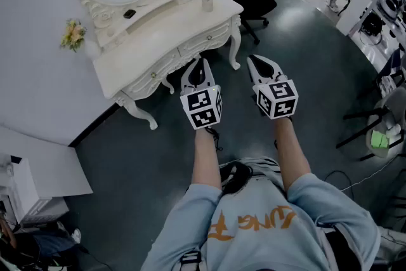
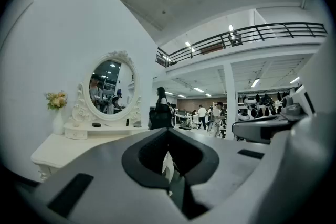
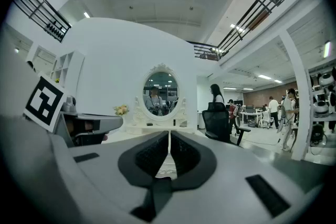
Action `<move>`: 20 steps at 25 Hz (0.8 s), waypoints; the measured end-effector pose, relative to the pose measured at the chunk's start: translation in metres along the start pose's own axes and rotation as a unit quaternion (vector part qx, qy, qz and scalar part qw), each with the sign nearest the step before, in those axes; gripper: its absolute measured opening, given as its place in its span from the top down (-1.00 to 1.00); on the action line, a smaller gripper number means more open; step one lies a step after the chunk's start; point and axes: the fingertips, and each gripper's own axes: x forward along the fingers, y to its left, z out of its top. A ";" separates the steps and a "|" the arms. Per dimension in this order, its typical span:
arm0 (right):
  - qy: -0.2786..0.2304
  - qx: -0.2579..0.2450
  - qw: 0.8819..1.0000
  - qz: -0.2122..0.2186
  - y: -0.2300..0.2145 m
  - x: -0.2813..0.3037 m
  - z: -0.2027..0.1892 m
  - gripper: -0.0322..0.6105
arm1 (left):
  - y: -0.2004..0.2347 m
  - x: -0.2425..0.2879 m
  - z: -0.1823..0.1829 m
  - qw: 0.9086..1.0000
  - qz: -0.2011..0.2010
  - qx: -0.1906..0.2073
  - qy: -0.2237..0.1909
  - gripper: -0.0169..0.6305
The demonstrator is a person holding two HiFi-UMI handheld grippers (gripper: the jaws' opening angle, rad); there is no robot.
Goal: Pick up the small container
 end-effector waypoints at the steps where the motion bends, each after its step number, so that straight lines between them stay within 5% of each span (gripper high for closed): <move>1: -0.002 0.001 1.000 -0.001 0.002 0.000 0.001 0.79 | 0.001 0.000 0.001 1.000 -0.001 0.000 0.001 0.88; 20: 0.000 0.014 1.000 -0.019 0.001 0.018 0.002 0.79 | 0.025 0.014 0.000 0.999 -0.022 -0.025 0.001 0.88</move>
